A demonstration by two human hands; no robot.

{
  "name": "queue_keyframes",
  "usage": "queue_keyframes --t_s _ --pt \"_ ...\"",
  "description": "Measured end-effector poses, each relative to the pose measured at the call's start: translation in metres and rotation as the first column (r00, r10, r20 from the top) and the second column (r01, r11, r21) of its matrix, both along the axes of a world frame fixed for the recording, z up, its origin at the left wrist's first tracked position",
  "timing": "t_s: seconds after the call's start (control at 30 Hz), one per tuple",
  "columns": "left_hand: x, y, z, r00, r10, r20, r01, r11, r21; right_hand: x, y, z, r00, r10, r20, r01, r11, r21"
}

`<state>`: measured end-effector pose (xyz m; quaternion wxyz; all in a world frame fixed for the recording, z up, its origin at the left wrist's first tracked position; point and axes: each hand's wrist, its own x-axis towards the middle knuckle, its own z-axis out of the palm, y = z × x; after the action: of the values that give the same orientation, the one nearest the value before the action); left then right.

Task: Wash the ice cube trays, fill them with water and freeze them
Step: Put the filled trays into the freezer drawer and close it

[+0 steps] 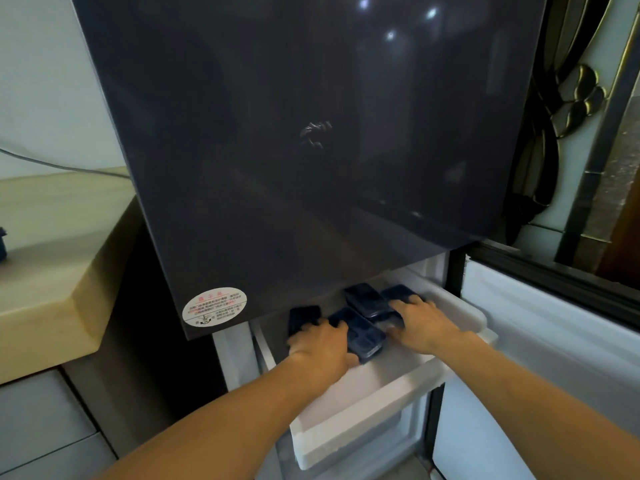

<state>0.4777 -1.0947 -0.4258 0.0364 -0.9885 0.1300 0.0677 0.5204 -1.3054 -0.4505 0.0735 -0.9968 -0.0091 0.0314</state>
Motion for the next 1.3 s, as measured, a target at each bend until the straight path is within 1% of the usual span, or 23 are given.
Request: queue_keyframes --t_s 0.07,0.2,0.27,0.33,0.4,0.5,0.7,0.8,0.9,1.0,1.03,1.1,1.2,1.3 --pt "0.005 -0.003 0.000 1.000 0.015 0.005 -0.016 1.000 0.023 0.008 0.002 -0.003 1.000 0.020 0.005 -0.020 1.000 0.003" --pt "0.014 -0.011 -0.006 0.995 0.100 -0.024 -0.098 0.993 0.073 0.023 0.003 -0.009 0.997 0.075 0.004 -0.075 0.997 0.014" --pt "0.017 -0.016 -0.011 0.990 0.140 0.016 -0.141 0.984 0.112 0.029 0.003 -0.010 0.996 0.094 0.004 -0.094 0.995 0.015" --pt "0.022 -0.018 -0.014 0.984 0.157 0.078 -0.166 0.979 0.118 0.035 0.002 -0.009 0.995 0.102 0.003 -0.102 0.995 0.011" --pt "0.029 -0.017 -0.015 0.981 0.137 0.136 -0.155 0.979 0.136 0.039 0.000 -0.009 0.993 0.118 -0.002 -0.118 0.993 0.001" --pt "0.040 -0.012 -0.014 0.976 0.090 0.196 -0.132 0.968 0.215 0.043 -0.002 -0.011 0.990 0.141 -0.008 -0.141 0.990 -0.003" --pt "0.058 -0.011 -0.012 0.975 0.083 0.205 -0.141 0.947 0.288 0.045 -0.001 -0.010 0.987 0.159 -0.031 -0.159 0.987 -0.007" --pt "0.061 -0.014 -0.012 0.972 0.077 0.223 -0.138 0.952 0.273 0.041 -0.002 -0.007 0.988 0.152 -0.008 -0.152 0.988 -0.005" --pt "0.058 -0.019 -0.013 0.958 0.050 0.283 -0.121 0.964 0.238 0.035 -0.001 -0.005 0.981 0.153 0.120 -0.157 0.987 0.027" --pt "0.051 -0.019 -0.015 0.960 0.066 0.272 -0.114 0.980 0.165 0.030 -0.003 -0.005 0.967 0.172 0.189 -0.171 0.985 -0.022" --pt "0.049 -0.017 -0.015 0.963 0.076 0.257 -0.116 0.983 0.145 0.030 -0.003 -0.006 0.966 0.169 0.196 -0.168 0.985 -0.022" --pt "0.046 -0.011 -0.016 0.968 0.072 0.239 -0.106 0.985 0.134 0.030 -0.004 -0.006 0.971 0.160 0.176 -0.167 0.985 0.029" --pt "0.045 -0.001 -0.020 0.958 0.044 0.285 -0.096 0.981 0.170 0.029 -0.002 -0.009 0.975 0.189 0.117 -0.197 0.978 0.067" --pt "0.047 0.006 -0.019 0.944 0.042 0.327 -0.102 0.980 0.168 0.024 -0.001 -0.008 0.977 0.191 0.096 -0.197 0.978 0.063"
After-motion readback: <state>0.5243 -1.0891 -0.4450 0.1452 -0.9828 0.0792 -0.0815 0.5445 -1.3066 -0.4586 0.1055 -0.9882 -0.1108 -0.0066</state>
